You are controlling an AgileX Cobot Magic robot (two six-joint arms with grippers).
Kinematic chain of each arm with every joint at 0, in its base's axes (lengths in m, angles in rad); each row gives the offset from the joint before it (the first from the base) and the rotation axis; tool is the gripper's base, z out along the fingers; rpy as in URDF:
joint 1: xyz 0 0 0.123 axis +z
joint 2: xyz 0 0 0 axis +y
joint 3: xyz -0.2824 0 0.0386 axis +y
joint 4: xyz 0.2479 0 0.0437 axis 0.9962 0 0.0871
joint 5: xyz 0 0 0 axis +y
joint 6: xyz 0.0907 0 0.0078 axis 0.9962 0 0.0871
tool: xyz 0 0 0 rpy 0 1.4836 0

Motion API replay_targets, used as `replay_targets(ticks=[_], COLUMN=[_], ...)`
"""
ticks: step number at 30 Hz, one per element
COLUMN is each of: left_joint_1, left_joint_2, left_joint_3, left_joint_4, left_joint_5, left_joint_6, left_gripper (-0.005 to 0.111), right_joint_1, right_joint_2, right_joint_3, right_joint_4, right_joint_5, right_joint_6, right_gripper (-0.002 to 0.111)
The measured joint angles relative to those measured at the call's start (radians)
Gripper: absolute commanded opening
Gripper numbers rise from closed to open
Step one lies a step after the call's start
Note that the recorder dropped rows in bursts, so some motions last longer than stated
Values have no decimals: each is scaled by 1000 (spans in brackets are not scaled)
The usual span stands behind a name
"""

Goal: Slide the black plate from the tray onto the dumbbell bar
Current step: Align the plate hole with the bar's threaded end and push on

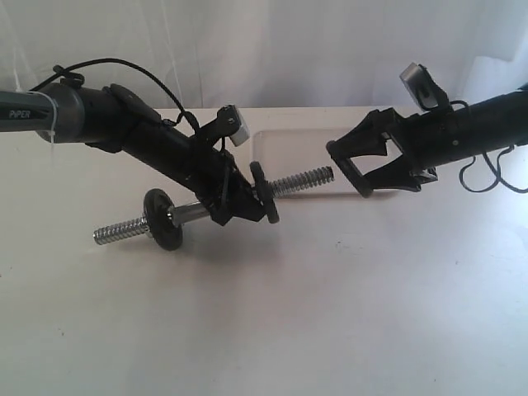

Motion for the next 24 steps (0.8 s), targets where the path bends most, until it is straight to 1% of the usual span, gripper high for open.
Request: replay_targets(ticks=[10,24], left_joint_1=[-2,-2], left_joint_2=[0,0], left_joint_3=[0,0], left_joint_4=[-13,-48], left_joint_5=[21,36], left_joint_6=[25,40], left_gripper=[0,0], right_joint_1=[-11,-11], right_joint_2=[0,0], right_joint_3=[33,34], right_joint_4=[96,104], right_joint_5=[25,24], right_joint_6=[-55,-57], right_gripper=[0,0])
